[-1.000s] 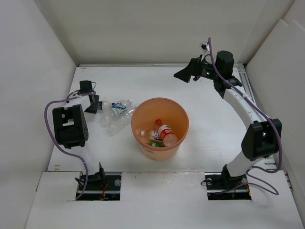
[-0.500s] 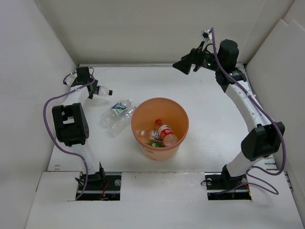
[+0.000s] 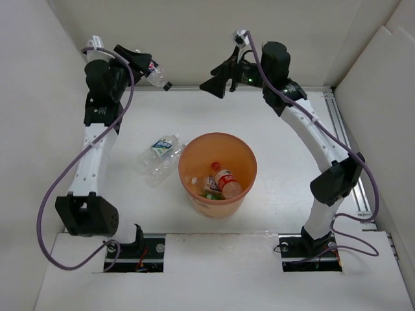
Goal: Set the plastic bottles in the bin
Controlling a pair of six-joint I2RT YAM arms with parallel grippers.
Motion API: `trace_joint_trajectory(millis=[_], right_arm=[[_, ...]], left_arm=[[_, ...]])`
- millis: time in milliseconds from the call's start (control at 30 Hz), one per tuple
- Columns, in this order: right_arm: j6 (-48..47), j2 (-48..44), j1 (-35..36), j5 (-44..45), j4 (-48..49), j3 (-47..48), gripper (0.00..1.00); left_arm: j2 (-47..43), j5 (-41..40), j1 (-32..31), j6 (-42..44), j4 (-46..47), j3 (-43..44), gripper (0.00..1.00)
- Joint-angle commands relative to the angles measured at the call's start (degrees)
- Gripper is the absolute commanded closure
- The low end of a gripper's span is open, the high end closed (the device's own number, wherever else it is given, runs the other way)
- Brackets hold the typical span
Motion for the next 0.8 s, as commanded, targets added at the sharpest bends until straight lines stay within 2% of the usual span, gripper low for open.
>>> trace_joint_trajectory(millis=[0,167,300,467,533,667,700,733,767], right_arm=[[-3.42,-1.17,4.92,6.12,-3.76,5.26,0.0],[-3.95,-2.49,9.15,8.51,-3.07,4.21,0.0],[-2.81,-3.02,10.39,8.51,-1.23,3.6,0.0],[-0.09,-3.02,10.92,7.37,0.62,2.9,0.0],[0.53,-3.02,10.92,6.84,1.77,2.28,0.06],[1.76,-3.02,10.92,6.84,3.09,2.28,0.28],[2.37,-2.41,10.92,6.32,3.61,2.28,0.45],[2.38,-2.4,10.92,6.31,4.22,2.28,0.59],[2.38,-2.4,10.92,5.79,4.23,1.76,0.69]], left_arm=[[-6.17,6.73,-5.35,3.34,2.91,1.31,1.0],[-11.36,12.79,-10.11,2.29,9.59,-4.49,1.0],[-13.12,14.72,-14.77,0.46,14.85,-7.39,1.0],[-13.12,17.98,-14.77,-2.89,19.87,-12.04,1.0],[-13.73,18.6,-14.77,-3.42,21.1,-12.75,1.0],[-13.74,20.96,-14.77,-4.04,22.34,-13.81,1.0],[-13.74,21.58,-14.77,-4.04,22.95,-14.33,1.0],[-13.74,22.11,-14.77,-4.65,22.96,-14.34,0.95],[-14.26,22.11,-14.77,-4.65,23.48,-14.95,0.85]])
